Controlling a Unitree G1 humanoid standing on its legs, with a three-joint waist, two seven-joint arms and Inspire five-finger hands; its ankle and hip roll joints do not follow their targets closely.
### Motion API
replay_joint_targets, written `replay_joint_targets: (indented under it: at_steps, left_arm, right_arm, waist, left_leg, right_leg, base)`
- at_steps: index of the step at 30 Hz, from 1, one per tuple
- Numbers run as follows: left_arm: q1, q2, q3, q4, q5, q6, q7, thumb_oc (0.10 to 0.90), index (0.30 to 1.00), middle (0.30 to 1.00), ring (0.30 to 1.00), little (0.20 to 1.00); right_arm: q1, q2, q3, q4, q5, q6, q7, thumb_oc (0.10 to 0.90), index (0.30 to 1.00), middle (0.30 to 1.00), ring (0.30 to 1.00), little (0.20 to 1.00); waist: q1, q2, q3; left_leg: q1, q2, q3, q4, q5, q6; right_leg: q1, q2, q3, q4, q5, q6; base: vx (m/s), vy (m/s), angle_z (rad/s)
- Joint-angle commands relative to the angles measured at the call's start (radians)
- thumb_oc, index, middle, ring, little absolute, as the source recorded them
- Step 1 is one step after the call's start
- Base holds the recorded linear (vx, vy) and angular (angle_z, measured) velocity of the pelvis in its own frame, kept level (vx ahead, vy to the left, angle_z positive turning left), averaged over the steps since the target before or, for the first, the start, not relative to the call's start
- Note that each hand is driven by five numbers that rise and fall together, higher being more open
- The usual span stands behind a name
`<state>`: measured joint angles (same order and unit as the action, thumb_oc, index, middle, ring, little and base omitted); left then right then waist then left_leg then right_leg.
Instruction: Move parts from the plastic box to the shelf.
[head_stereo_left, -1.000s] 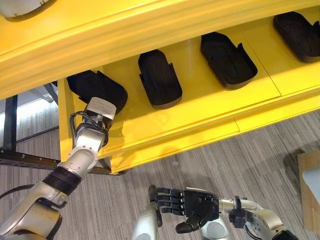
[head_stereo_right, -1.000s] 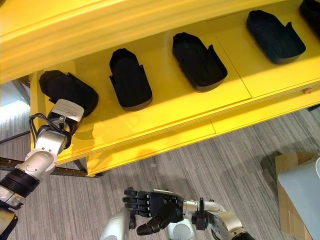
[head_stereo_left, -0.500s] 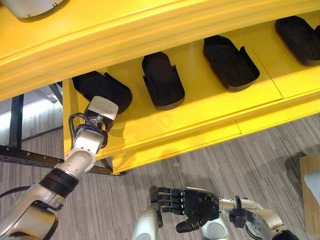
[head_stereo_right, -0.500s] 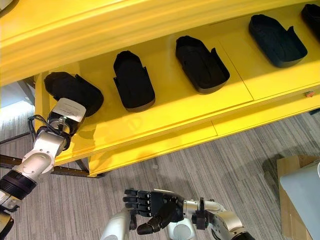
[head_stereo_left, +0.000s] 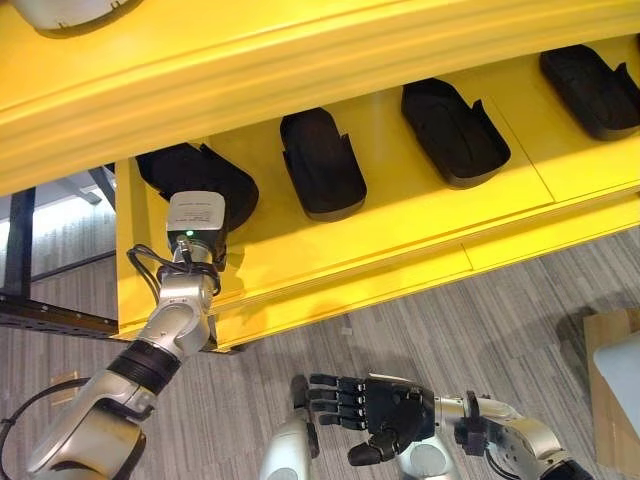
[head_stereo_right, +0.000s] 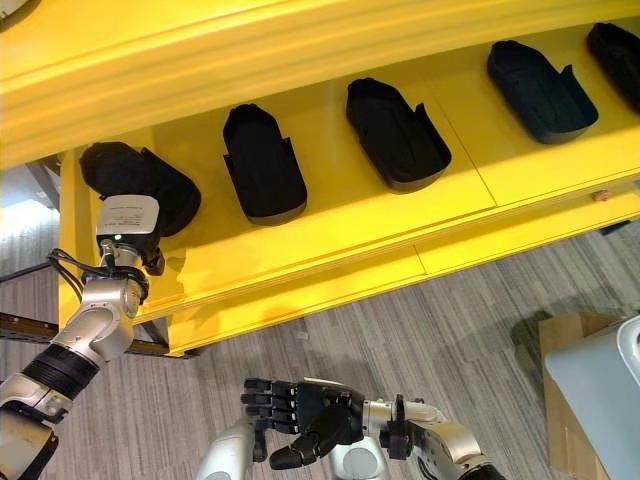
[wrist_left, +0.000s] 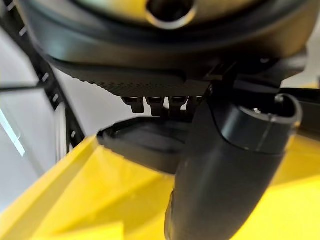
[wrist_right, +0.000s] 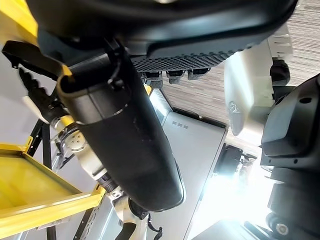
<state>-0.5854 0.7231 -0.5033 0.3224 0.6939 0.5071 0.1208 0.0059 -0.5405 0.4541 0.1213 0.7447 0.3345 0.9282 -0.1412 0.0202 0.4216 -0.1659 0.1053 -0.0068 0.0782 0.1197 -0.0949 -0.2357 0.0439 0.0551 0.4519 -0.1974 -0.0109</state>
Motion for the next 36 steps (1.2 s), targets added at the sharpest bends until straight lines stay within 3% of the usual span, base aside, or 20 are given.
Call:
replay_joint_targets:
  at_steps: [1,20,27,36]
  left_arm:
    - [-0.107,0.027,0.067,0.000,0.045,0.002,0.069,0.900,1.000,1.000,1.000,1.000]
    - [-0.199,-0.035,-0.073,0.069,0.110,-0.050,-0.048,0.900,1.000,1.000,1.000,1.000]
    - [-0.223,-0.042,-0.111,0.067,0.204,-0.029,-0.249,0.900,1.000,1.000,1.000,1.000]
    - [-0.205,-0.016,-0.108,0.049,0.187,-0.069,-0.299,0.900,1.000,1.000,1.000,1.000]
  right_arm:
    - [0.038,0.063,0.024,-0.118,0.039,-0.020,0.079,0.900,1.000,1.000,1.000,1.000]
    - [0.014,0.069,0.057,-0.091,0.035,-0.052,0.083,0.900,1.000,1.000,1.000,1.000]
    - [0.009,0.074,0.055,-0.077,0.022,-0.055,0.087,0.900,1.000,1.000,1.000,1.000]
    - [0.019,0.069,0.044,-0.075,0.006,-0.054,0.099,0.900,1.000,1.000,1.000,1.000]
  waist:
    - [-0.025,-0.027,-0.054]
    - [-0.042,-0.039,-0.044]
    - [-0.050,-0.033,-0.044]
    - [-0.055,-0.020,-0.046]
  left_leg:
    - [0.008,-0.051,0.002,0.063,-0.093,0.080]
    - [-0.005,-0.051,0.010,0.067,-0.098,0.083]
    - [-0.004,-0.051,0.014,0.068,-0.099,0.082]
    - [0.004,-0.053,0.017,0.063,-0.098,0.078]
  right_leg:
    - [0.046,-0.038,-0.086,-0.130,0.082,0.035]
    - [0.035,-0.033,-0.076,-0.139,0.092,0.032]
    - [0.032,-0.036,-0.075,-0.138,0.092,0.034]
    - [0.037,-0.042,-0.076,-0.139,0.088,0.033]
  base:
    - [0.00,0.000,0.00]
    - [0.00,0.000,0.00]
    - [0.00,0.000,0.00]
    - [0.00,0.003,0.00]
